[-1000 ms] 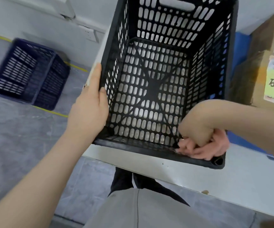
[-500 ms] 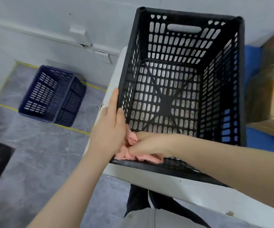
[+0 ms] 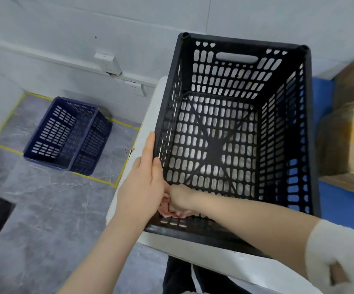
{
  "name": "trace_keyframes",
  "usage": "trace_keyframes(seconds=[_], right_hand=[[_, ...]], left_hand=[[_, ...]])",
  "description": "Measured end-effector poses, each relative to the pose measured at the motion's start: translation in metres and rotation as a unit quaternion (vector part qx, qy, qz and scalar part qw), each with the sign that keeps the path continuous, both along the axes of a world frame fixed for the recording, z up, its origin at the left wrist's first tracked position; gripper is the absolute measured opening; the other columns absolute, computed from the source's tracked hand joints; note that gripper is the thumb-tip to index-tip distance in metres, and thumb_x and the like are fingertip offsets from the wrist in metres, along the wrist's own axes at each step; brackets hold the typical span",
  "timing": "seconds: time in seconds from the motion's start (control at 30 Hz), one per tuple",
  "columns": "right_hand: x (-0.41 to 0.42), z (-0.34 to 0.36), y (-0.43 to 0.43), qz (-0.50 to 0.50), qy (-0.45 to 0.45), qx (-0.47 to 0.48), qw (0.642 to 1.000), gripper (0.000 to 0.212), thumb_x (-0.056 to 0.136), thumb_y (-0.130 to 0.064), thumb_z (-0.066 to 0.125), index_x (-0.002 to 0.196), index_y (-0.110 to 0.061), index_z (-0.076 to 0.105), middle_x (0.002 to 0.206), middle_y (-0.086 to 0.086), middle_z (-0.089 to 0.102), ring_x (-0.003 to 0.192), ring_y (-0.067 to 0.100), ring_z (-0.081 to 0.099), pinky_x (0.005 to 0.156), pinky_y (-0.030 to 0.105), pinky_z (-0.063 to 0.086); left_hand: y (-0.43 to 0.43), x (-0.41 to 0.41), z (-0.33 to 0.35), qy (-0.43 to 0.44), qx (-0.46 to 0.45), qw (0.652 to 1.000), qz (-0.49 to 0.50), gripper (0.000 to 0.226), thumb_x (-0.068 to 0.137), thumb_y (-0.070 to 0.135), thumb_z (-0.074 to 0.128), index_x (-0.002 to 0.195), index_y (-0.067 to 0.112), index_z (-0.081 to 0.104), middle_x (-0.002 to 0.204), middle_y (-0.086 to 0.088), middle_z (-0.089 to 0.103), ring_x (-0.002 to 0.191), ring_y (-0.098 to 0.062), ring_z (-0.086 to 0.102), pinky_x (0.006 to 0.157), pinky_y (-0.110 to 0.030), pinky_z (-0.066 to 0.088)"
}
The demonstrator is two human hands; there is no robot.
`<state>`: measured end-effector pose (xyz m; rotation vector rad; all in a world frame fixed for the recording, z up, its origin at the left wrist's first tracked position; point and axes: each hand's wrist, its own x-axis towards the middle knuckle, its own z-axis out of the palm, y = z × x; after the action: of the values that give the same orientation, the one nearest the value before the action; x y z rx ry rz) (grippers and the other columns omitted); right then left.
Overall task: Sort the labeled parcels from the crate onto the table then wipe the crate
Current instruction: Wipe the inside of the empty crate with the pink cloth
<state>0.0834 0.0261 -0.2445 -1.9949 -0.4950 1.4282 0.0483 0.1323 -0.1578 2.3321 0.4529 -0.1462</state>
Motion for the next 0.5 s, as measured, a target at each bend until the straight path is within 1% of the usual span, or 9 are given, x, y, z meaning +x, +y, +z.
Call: trace_keyframes(seconds=[0.07,0.13,0.17,0.23,0.3,0.37,0.43,0.47,0.5], right_hand=[[0.006,0.02,-0.008,0.013,0.043,-0.003,0.999,0.019,0.09,-0.008,0.054,0.075,-0.019,0.051,0.056,-0.009,0.051,0.043,0.002,0.049,0.034,0.01,0.037],[0.016,0.045,-0.02,0.065,0.024,0.025,0.997,0.025,0.087,-0.021,0.064,0.071,-0.033,0.049,0.067,-0.015,0.051,0.052,-0.002,0.052,0.041,0.004,0.037],[0.021,0.06,-0.025,0.081,0.017,0.037,0.996,0.022,0.084,-0.027,0.067,0.071,-0.035,0.05,0.068,-0.016,0.052,0.056,-0.004,0.053,0.046,0.003,0.039],[0.026,0.089,-0.036,0.08,0.038,0.053,0.995,0.013,0.076,-0.028,0.068,0.069,-0.029,0.058,0.065,-0.012,0.057,0.061,0.003,0.057,0.057,0.014,0.047],[0.024,0.103,-0.045,0.079,0.065,0.082,0.991,0.006,0.072,-0.025,0.063,0.067,-0.022,0.06,0.06,-0.008,0.056,0.058,0.007,0.055,0.057,0.024,0.047],[0.015,0.1,-0.048,0.074,0.053,0.097,0.991,0.011,0.076,-0.022,0.06,0.067,-0.027,0.056,0.06,-0.01,0.053,0.055,0.004,0.051,0.053,0.02,0.044],[0.002,0.079,-0.048,0.04,0.019,0.073,0.996,0.012,0.085,-0.02,0.059,0.081,-0.032,0.056,0.067,-0.012,0.052,0.057,0.003,0.049,0.053,0.015,0.043],[-0.002,0.066,-0.048,0.021,0.006,0.055,0.998,0.009,0.088,-0.021,0.059,0.095,-0.028,0.059,0.072,-0.012,0.053,0.059,0.003,0.05,0.055,0.015,0.043],[-0.005,0.051,-0.047,-0.001,0.012,0.036,0.999,0.019,0.09,-0.021,0.059,0.108,-0.019,0.061,0.075,-0.009,0.054,0.06,0.003,0.051,0.055,0.016,0.043]], left_hand=[[0.0,0.002,0.0,0.006,0.004,1.0,0.002,0.056,0.1,0.033,0.027,0.143,0.061,0.004,0.137,0.005,0.051,0.112,-0.025,0.054,0.088,-0.038,0.04],[0.0,0.002,0.001,0.01,0.002,1.0,0.006,0.055,0.1,0.034,0.027,0.142,0.062,0.004,0.132,0.002,0.054,0.109,-0.026,0.055,0.091,-0.04,0.042],[-0.001,0.001,0.002,0.013,0.0,1.0,0.008,0.055,0.099,0.035,0.026,0.142,0.063,0.004,0.126,0.0,0.057,0.104,-0.026,0.056,0.091,-0.043,0.044],[0.0,0.002,0.003,0.019,-0.011,1.0,0.01,0.055,0.098,0.037,0.025,0.14,0.065,0.004,0.115,0.0,0.06,0.095,-0.025,0.057,0.088,-0.048,0.046],[0.0,0.004,0.004,0.025,-0.022,0.999,0.011,0.055,0.098,0.037,0.025,0.139,0.067,0.003,0.119,0.006,0.058,0.097,-0.021,0.056,0.087,-0.045,0.045],[-0.001,0.003,0.006,0.025,-0.028,0.999,0.014,0.055,0.099,0.037,0.025,0.138,0.068,0.003,0.119,0.01,0.056,0.097,-0.017,0.055,0.085,-0.041,0.043],[-0.002,0.001,0.008,0.024,-0.024,0.999,0.015,0.054,0.098,0.038,0.025,0.138,0.068,0.003,0.113,0.004,0.06,0.092,-0.019,0.057,0.084,-0.045,0.046],[-0.002,0.001,0.009,0.024,-0.022,0.999,0.014,0.054,0.098,0.038,0.025,0.138,0.068,0.003,0.111,0.003,0.06,0.092,-0.021,0.058,0.085,-0.047,0.047],[-0.003,0.001,0.01,0.026,-0.022,0.999,0.016,0.054,0.098,0.039,0.025,0.137,0.068,0.003,0.112,0.003,0.059,0.093,-0.022,0.058,0.086,-0.049,0.047]])
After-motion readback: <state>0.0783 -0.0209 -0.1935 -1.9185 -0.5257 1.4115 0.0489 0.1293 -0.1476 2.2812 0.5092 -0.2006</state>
